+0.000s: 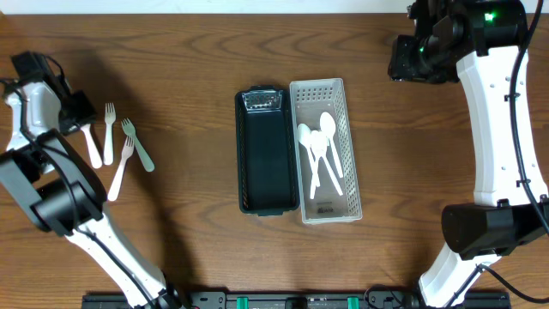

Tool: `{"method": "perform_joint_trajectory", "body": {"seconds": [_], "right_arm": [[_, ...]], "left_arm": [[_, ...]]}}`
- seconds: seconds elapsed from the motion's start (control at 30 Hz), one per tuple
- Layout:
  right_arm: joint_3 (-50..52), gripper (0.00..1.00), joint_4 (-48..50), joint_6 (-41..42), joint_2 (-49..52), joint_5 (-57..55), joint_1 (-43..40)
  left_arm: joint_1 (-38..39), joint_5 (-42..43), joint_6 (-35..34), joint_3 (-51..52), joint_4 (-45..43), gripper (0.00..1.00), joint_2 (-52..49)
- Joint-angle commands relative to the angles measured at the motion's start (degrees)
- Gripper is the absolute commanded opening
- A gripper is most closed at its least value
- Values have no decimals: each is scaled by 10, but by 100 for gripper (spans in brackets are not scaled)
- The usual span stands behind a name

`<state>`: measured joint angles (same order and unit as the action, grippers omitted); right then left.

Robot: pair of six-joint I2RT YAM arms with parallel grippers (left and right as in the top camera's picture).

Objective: Pack container
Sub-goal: 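Carry the white spoon with the left gripper into the black basket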

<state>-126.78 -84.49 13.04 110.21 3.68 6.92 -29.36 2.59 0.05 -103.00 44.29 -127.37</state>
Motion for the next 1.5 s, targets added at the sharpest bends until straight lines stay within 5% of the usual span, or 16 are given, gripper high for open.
{"method": "perform_joint_trajectory", "body": {"seconds": [0.0, 0.4, 0.73, 1.17, 1.47], "right_arm": [[1, 48, 9, 7, 1, -31, 0], [1, 53, 23, 36, 1, -40, -115], [1, 54, 9, -7, 1, -31, -151], [1, 55, -16, -56, 1, -30, -151], [2, 55, -23, -75, 1, -30, -151]], "left_arm": [[24, -2, 3, -23, 34, 21, 107], [245, -2, -21, -23, 196, 19, 303], [483, -2, -143, -22, 191, 18, 280], [549, -2, -292, -22, 179, 9, 98], [549, -2, -308, -22, 163, 10, 24]]}}
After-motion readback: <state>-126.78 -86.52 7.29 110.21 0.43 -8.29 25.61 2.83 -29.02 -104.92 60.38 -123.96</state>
